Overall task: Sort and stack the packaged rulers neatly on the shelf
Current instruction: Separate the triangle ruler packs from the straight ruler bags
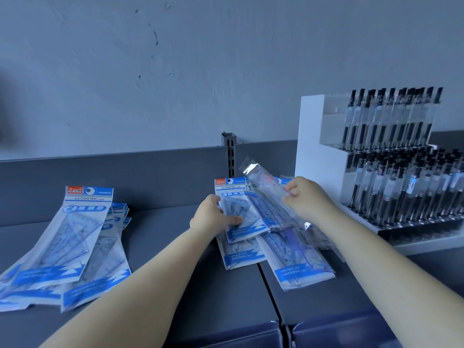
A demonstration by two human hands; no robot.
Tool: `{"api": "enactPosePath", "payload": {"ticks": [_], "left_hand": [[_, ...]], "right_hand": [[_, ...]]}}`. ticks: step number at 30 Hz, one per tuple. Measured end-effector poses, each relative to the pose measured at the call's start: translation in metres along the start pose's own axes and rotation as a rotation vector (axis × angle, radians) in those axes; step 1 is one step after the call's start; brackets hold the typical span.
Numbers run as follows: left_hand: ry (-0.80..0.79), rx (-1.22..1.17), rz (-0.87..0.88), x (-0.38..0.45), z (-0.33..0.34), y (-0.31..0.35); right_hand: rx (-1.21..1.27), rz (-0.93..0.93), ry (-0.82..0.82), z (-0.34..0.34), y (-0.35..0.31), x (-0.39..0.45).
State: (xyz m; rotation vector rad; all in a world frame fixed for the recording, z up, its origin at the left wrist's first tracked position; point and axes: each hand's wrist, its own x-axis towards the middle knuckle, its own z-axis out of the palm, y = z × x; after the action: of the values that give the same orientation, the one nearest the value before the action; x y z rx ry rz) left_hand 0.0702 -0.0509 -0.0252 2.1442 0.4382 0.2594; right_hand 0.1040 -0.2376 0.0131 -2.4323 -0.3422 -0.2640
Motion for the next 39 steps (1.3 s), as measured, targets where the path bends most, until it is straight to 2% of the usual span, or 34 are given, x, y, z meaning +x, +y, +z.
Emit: {"api": "enactPosePath", "payload": {"ticks": [8,12,18,23,29,35,39], "left_hand": [[0.045,-0.133,0.049,-0.017,-0.02,0.011],[0.117,-0.067,0.141,-0.031,-0.046,0.012],[0.238,-0.138,0.115,-0.066,-0.105,-0.016],[0.349,-0.084,0.095,-0.086,-0.165,-0.052],[0.445,0.066,0.07,-0.09,-0.218,-0.091],[0.421,0.555,-0.108,-0.086,-0.244,-0.142],[0.416,0.495,-0.048,-0.081,-0.263,-0.154]], "right_hand": [[0.598,0.035,-0.069,0.001,-0.02,-0.037],[0.772,0.043,-0.125,0.006,-0.034,-0.053],[0.909,0.028,-0.262,0.028,-0.068,-0.072],[0.921,-0.034,-0.388,0.055,-0.105,-0.09],[0.892,-0.098,-0.443,0.082,-0.153,-0.103],[0.856,-0.112,-0.473,0.114,-0.207,-0.111],[0.843,-0.109,-0.466,0.132,-0.239,-0.115]]}}
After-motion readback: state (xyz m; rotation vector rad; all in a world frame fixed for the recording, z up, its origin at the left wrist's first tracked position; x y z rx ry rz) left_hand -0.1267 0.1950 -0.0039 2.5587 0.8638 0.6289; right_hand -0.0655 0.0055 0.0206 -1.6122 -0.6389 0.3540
